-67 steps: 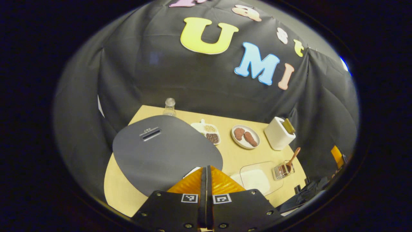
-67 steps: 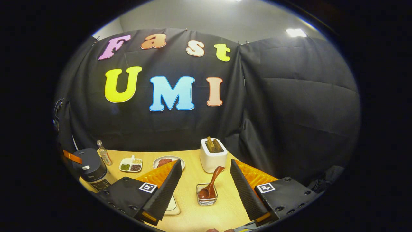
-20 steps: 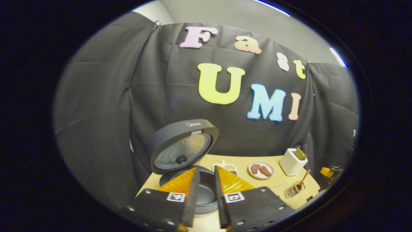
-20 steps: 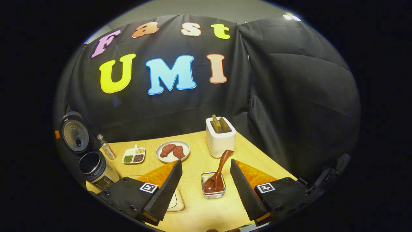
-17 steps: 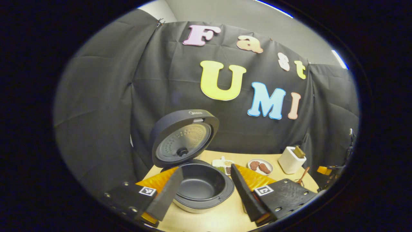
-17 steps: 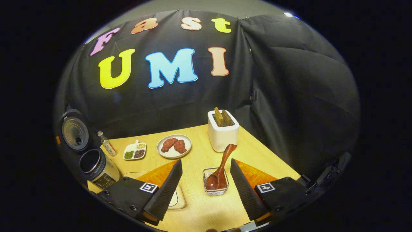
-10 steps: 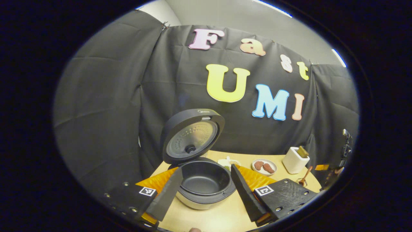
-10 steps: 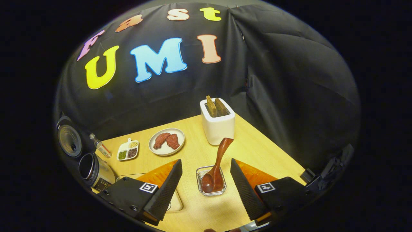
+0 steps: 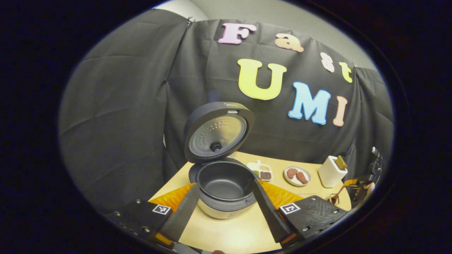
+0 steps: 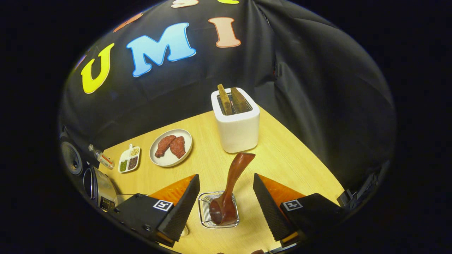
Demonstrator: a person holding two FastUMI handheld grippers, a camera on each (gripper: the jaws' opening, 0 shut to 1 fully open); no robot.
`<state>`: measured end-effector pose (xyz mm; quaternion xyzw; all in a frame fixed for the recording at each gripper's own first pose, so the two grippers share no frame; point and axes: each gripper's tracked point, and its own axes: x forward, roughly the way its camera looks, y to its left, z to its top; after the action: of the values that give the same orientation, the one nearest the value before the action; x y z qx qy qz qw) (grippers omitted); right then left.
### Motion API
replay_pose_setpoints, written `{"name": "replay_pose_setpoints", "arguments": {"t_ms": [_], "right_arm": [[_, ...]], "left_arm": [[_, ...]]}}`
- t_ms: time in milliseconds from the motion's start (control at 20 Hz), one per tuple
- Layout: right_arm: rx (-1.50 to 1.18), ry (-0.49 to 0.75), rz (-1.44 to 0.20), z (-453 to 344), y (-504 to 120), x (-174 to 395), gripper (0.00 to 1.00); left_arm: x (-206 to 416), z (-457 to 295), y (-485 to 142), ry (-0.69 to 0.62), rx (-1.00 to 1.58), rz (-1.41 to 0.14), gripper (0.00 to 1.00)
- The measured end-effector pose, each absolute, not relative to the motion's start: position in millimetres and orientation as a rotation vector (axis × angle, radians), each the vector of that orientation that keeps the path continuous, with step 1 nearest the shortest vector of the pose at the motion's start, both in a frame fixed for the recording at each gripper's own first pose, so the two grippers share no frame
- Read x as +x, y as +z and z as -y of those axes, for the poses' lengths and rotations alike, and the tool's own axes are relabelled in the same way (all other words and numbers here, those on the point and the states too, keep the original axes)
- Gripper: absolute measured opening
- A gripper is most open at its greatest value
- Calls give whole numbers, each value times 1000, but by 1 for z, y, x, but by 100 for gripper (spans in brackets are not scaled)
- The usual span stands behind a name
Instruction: Close the left gripper, press the button to open the rice cooker; take a wooden spoon from the chopstick holder with the right hand, scoop a spoonful of rice and pour it into the rice cooker, then put the wooden spoon back into the chopstick holder.
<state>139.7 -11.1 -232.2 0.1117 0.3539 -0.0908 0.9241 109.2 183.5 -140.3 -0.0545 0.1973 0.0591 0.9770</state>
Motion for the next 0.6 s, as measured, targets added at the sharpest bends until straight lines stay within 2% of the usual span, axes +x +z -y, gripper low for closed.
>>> {"name": "replay_pose_setpoints", "arguments": {"t_ms": [200,250,300,400,450,600], "right_arm": [[269,-135,-810,8,-261,154,98],[270,-124,-824,8,-267,158,97],[268,-120,-836,9,-274,162,89],[295,-99,-842,5,-282,169,89],[312,-93,-851,2,-287,171,67],[362,-111,-855,5,-295,180,39]], "left_arm": [[102,-162,-138,134,-73,-423,95],[101,-157,-139,140,-69,-432,95],[101,-151,-143,145,-67,-440,95],[96,-143,-146,151,-61,-453,95],[91,-139,-145,154,-55,-452,95],[79,-127,-151,158,-35,-470,95]]}}
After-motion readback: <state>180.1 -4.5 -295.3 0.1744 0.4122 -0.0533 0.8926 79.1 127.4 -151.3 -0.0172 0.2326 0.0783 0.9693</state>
